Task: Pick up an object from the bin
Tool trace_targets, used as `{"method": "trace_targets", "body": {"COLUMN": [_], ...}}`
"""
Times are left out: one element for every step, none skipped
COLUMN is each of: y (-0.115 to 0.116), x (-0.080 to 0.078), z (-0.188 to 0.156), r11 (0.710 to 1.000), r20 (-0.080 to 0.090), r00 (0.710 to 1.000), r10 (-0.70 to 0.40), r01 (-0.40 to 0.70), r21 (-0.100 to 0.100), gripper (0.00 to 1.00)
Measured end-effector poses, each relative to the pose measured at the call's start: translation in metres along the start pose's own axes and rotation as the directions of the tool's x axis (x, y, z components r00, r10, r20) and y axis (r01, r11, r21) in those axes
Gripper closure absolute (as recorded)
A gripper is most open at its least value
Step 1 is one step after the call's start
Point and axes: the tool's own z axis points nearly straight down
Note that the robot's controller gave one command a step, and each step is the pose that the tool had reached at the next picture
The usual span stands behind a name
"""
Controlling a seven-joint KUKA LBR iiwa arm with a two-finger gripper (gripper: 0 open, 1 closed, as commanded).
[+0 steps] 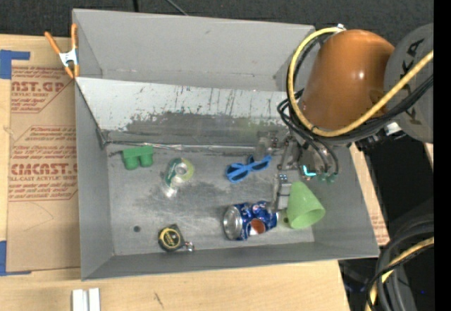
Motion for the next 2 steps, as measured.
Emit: {"method": "trace_targets", "body": {"y": [-0.010,-0.016], "x": [0.018,0.025], "z": [0.170,0.135], "r11": [1.000,0.995], "r20": [0.000,0.007], "r00": [1.000,0.995], "r10": [0.003,0.102], "r01": [-0.003,-0.102], "r21": [0.000,-0.001], "gripper": [0.00,0.00]}}
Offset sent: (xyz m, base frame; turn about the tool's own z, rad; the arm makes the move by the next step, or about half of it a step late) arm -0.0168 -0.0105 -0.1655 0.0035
